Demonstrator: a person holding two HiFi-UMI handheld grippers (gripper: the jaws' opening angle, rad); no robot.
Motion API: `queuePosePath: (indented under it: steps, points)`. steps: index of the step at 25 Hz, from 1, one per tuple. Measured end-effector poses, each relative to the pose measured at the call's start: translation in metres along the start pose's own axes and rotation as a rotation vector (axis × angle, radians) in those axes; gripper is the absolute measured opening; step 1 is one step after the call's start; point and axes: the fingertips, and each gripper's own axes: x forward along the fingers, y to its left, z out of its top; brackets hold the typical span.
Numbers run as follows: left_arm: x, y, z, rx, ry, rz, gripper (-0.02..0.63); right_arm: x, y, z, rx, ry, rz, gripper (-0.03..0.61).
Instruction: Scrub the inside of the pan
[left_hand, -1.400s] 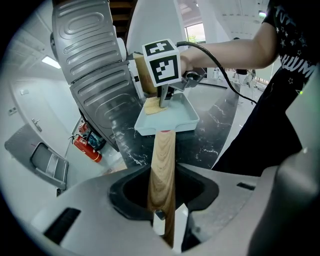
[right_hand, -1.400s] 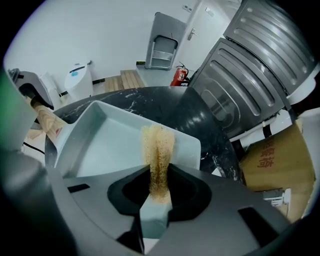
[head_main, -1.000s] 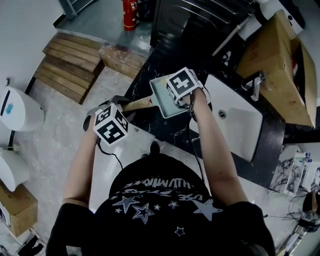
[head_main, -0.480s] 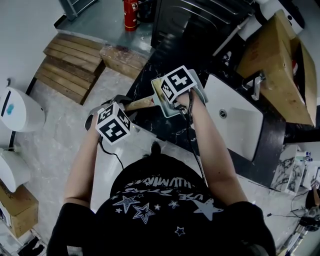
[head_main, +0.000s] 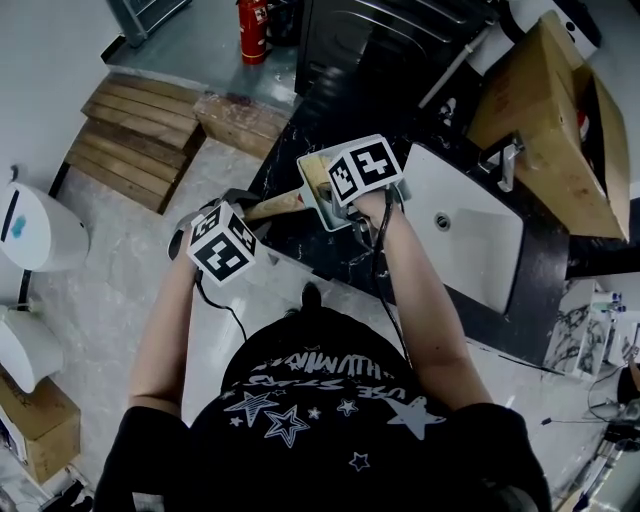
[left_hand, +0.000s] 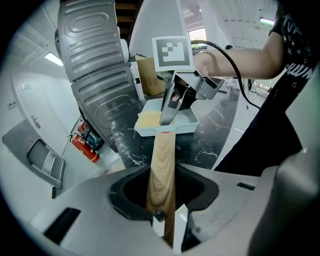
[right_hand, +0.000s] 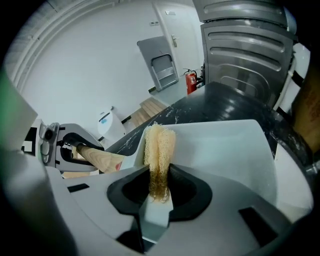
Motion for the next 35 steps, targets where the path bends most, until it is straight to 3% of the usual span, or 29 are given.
queuePosePath:
  steps: [7, 16, 26, 29, 35]
  points:
    - [-0.001, 0.001, 0.0, 0.026, 0.018, 0.011, 0.138, -0.034, -0.053, -0.01, -0.035, 0.028, -0.186, 0.087]
    - [-0.001, 0.0, 0.0, 0.031, 0.017, 0.017, 0.138, -0.054, -0.104, -0.023, -0.022, 0.118, -0.323, 0.086]
    - [-0.001, 0.001, -0.001, 0.026, 0.008, 0.018, 0.138, -0.048, -0.12, -0.03, -0.079, 0.194, -0.496, 0.083]
    - [-0.001, 0.001, 0.0, 0.03, 0.011, 0.02, 0.138, -0.045, -0.114, -0.031, -0.097, 0.199, -0.488, 0.081]
    - [-0.001, 0.0, -0.001, 0.03, 0.02, 0.025, 0.138, -0.038, -0.083, -0.033, -0.086, 0.18, -0.383, 0.083]
